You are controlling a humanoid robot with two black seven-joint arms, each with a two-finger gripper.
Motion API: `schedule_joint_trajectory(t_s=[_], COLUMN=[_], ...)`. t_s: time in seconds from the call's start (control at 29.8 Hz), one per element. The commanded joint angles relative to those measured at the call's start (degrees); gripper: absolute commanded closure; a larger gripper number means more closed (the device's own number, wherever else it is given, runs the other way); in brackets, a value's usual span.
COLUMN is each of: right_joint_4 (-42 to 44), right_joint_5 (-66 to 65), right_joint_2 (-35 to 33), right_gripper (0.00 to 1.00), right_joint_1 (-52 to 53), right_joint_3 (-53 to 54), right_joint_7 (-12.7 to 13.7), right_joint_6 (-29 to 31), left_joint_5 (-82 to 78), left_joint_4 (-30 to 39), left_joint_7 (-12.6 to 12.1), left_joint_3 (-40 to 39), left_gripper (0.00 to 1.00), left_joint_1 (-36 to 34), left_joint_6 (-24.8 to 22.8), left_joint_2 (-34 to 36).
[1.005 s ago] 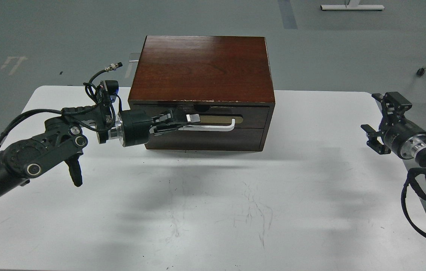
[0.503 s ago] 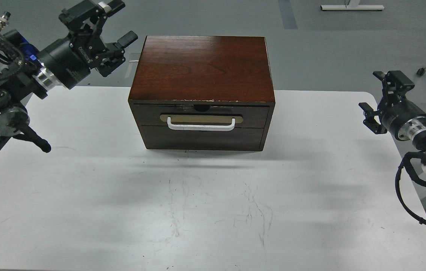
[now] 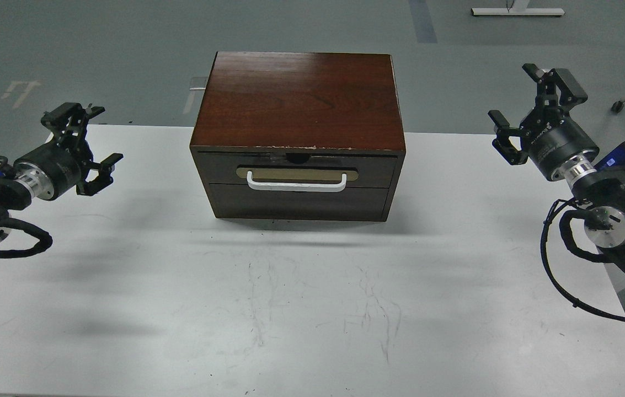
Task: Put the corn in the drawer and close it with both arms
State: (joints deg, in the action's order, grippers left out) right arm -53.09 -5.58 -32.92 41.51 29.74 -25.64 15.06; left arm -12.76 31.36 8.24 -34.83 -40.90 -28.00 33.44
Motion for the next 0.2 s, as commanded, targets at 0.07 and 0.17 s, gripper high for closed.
schedule_joint_trajectory(t_s=[0.07,0.17], right_joint_4=[0.45,0.45], right_joint_5=[-0.13,-0.05], right_joint_2=[1.54,1.37], right_gripper=[0.0,0.0], right_joint_1=[0.15,-0.03], right_joint_3=[-0.29,-1.52], right_joint_7=[0.33,0.24], right_joint_6=[0.14,0.32], left_joint_5=[3.27,3.88], left_joint_4=[0.11,0.37], left_joint_7=[0.11,0.37], left_joint_3=[-0.15,-0.41], left_gripper=[0.02,0.02], left_joint_1=[0.47,0.47], left_joint_6=[0.0,0.0], left_joint_2=[-0.39,-0.22])
